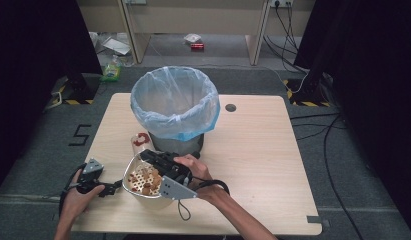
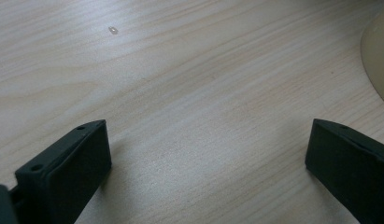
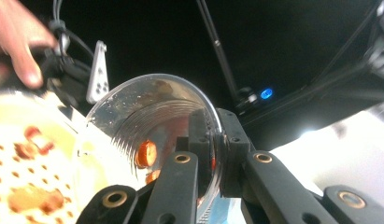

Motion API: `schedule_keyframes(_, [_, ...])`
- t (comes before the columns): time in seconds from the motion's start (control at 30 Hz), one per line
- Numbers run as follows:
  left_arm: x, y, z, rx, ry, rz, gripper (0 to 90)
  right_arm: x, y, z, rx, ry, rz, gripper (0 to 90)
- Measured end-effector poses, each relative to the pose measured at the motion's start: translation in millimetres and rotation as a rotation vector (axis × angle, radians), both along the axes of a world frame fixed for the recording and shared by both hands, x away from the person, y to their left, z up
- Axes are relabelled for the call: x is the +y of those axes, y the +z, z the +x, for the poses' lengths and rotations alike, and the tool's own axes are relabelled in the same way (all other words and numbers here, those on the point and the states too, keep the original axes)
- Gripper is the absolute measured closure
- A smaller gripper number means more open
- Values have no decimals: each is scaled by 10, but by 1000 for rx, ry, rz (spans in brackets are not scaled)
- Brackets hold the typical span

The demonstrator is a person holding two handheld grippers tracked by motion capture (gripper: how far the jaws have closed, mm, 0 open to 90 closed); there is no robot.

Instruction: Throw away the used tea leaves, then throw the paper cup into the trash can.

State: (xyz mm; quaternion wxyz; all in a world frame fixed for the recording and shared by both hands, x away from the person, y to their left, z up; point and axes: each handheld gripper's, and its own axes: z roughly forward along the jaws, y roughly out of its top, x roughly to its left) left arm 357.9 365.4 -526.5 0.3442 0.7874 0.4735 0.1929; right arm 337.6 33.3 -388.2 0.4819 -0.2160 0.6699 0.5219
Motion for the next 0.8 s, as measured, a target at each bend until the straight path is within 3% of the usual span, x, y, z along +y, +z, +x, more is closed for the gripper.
schedule_keyframes(0.03, [0,0,0,0,0,0,0,-32,76,-21,69,-2,18,865])
schedule_keyframes(0.07, [0,0,0,0,0,0,0,-32,76,-21,69,-2,18,865])
schedule_keyframes(0.13, [0,0,0,0,0,0,0,-61,165,-36,129,3,36,864])
schedule_keyframes(0.37, [0,0,0,0,0,0,0,-88,462,-57,249,11,95,864])
schedule_keyframes(0.63, [0,1,0,1,0,0,0,-82,853,35,285,-15,106,865])
schedule_keyframes(0.8, [0,1,0,1,0,0,0,-130,1062,137,295,-38,140,866])
